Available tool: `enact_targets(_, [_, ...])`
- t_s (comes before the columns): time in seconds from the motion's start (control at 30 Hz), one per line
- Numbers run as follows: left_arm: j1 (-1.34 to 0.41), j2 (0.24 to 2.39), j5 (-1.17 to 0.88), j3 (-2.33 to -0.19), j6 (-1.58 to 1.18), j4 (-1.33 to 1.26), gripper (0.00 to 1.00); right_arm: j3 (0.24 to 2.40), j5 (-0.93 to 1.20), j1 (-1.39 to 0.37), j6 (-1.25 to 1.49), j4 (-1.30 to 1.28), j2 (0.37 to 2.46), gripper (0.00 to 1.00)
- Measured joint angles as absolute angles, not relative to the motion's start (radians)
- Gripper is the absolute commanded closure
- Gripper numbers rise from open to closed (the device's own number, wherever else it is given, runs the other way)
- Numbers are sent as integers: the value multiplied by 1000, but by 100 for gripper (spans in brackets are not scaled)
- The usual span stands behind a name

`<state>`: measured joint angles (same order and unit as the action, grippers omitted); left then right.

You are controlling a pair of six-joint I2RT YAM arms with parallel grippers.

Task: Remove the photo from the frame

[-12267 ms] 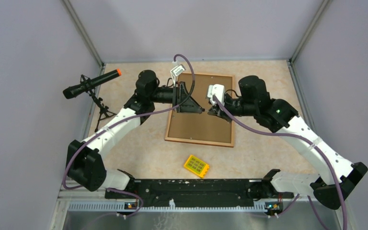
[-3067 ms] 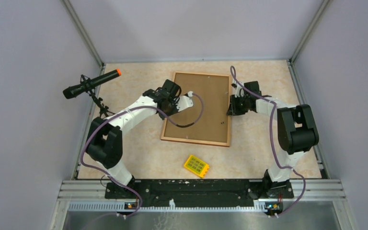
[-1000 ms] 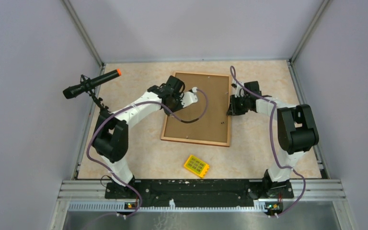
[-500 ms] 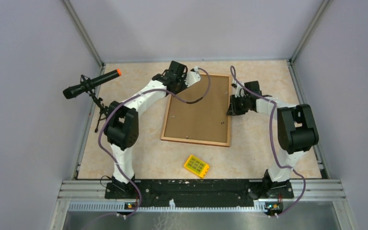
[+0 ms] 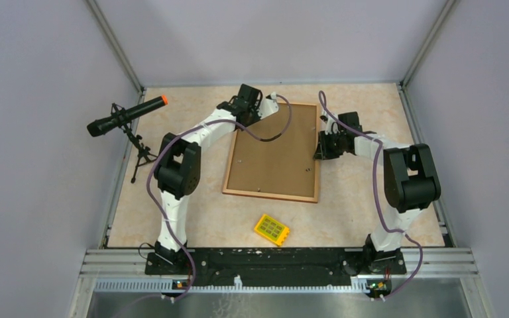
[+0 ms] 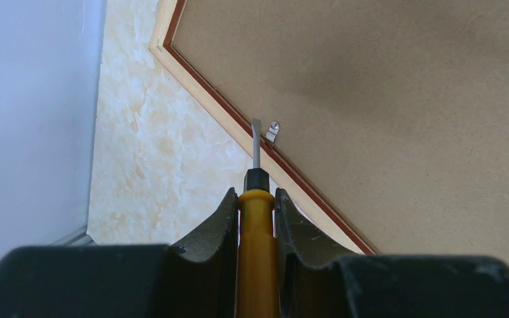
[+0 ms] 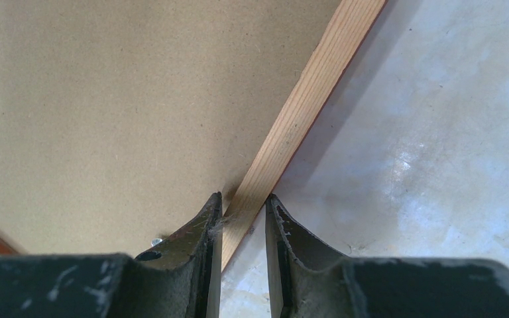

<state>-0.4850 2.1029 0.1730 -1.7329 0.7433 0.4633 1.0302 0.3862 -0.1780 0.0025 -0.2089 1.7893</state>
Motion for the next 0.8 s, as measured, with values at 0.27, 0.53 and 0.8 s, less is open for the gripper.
enact_targets(0.27, [-460,2139,178,-1734,769,454,100,1030,387,-178,2,-209,1790,100])
enact_targets(0.53, [-449,2152,179,-1734,782,454,100,1030,387,-178,2,-209,1790,100])
enact_targets(0.8, [-447,2153,175,-1734,786,458,100,1030,387,-178,2,-209,1790,100])
